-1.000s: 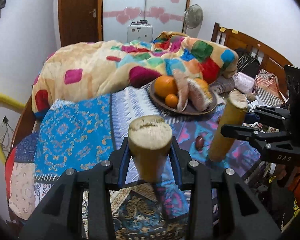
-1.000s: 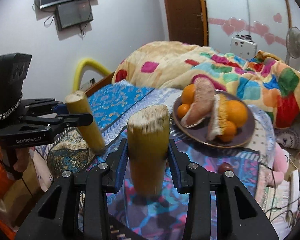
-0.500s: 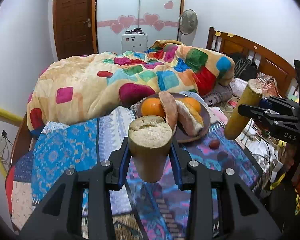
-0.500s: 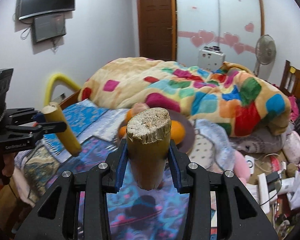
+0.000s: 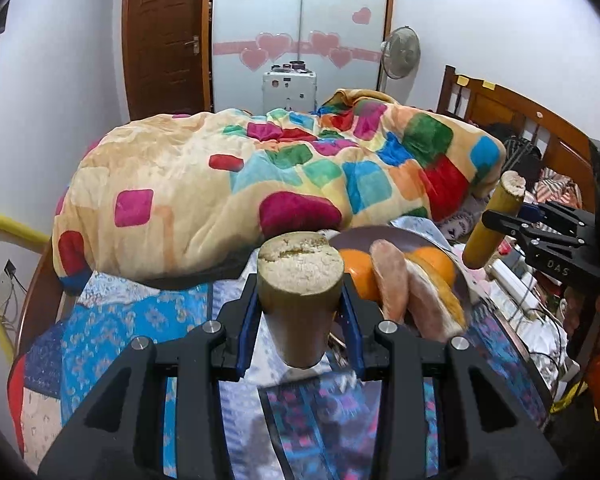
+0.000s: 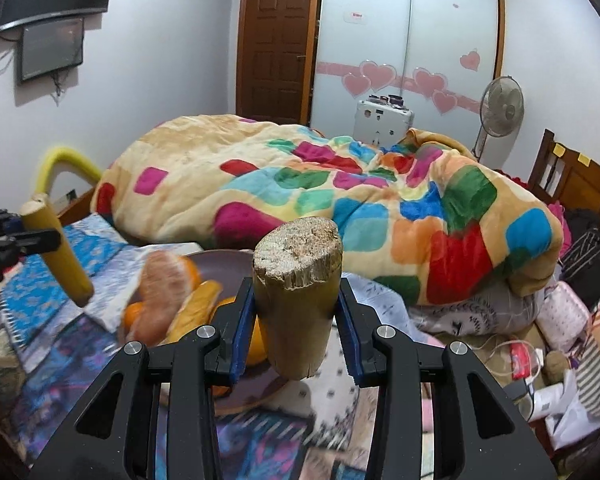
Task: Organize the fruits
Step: 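Carry both corn cylinders over the purple plate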
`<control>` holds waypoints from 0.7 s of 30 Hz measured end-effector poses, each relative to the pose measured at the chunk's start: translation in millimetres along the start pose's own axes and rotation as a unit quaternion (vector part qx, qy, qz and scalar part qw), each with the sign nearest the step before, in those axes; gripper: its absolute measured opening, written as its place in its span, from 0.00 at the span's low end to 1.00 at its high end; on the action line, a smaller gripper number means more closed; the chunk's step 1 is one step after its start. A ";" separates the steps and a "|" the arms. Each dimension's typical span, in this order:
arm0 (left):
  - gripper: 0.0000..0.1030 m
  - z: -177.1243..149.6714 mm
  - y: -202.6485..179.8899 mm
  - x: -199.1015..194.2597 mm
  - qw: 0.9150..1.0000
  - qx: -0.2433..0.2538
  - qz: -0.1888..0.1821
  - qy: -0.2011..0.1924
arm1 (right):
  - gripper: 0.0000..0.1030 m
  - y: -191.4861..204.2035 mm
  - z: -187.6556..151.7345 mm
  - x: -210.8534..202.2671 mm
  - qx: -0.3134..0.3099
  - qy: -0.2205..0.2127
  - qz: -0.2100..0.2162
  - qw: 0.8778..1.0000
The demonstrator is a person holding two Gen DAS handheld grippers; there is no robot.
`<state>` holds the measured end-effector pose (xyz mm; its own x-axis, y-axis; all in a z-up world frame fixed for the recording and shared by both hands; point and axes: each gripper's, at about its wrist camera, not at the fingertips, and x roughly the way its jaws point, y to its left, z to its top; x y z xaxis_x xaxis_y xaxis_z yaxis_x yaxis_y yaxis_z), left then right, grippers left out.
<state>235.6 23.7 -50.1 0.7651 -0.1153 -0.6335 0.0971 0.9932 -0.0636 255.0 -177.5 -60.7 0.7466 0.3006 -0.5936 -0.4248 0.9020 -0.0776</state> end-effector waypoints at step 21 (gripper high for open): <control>0.36 14.7 19.3 34.3 1.000 0.010 0.028 -0.003 | 0.44 47.1 23.9 71.6 -0.084 0.063 0.068 0.992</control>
<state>273.0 38.7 -61.8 0.7737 -0.0597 -0.6307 0.0672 0.9977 -0.0120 300.7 -106.2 -87.7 0.6114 0.3652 -0.7020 -0.6046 0.7879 -0.1167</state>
